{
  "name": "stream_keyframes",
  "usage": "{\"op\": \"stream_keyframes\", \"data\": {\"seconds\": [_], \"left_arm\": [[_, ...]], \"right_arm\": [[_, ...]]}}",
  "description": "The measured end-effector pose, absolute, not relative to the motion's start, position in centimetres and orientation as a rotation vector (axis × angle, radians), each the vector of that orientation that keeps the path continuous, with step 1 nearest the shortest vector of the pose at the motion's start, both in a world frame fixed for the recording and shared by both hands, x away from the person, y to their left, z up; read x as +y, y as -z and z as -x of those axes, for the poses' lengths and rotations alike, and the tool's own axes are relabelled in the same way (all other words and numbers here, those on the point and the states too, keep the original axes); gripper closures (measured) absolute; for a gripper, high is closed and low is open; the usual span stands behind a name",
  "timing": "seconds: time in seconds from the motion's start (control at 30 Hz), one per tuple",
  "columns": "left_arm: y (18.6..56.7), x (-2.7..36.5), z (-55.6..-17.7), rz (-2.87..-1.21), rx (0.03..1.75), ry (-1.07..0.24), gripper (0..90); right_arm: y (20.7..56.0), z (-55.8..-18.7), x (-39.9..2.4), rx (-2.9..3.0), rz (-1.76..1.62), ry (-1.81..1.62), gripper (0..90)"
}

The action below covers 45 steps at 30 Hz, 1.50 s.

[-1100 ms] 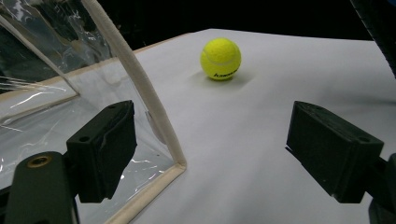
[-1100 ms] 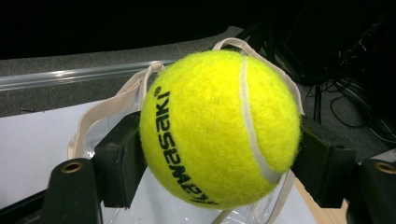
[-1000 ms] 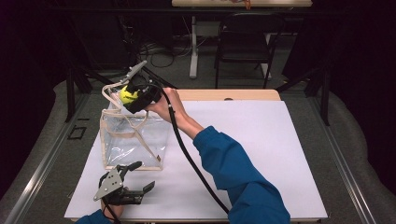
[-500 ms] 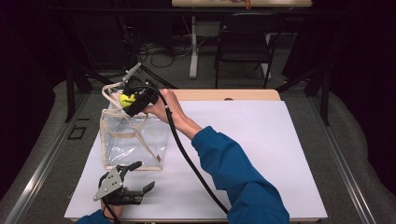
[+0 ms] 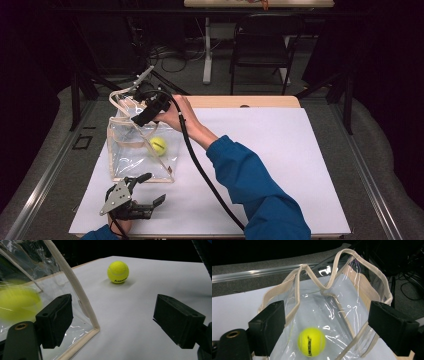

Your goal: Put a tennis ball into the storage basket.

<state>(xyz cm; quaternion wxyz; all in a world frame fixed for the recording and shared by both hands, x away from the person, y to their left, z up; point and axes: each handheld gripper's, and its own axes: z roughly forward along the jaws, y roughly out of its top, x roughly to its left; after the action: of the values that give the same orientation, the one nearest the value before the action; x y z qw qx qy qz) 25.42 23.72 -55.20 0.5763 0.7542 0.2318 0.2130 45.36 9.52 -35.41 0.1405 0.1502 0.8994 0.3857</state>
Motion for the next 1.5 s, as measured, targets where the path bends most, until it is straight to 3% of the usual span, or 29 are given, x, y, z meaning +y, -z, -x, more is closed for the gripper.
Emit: {"op": "stream_keyframes", "data": {"seconds": [0.4,1.5], "left_arm": [[55.2,23.7,-25.5,-1.775,0.542,-0.496,15.8],[55.3,23.5,-25.5,-1.777,0.539,-0.5,15.8]], "right_arm": [[34.9,-44.5,6.3,2.653,-0.442,-1.187,2.2],[37.4,-42.1,-2.6,2.605,-0.548,-1.201,1.3]]}}
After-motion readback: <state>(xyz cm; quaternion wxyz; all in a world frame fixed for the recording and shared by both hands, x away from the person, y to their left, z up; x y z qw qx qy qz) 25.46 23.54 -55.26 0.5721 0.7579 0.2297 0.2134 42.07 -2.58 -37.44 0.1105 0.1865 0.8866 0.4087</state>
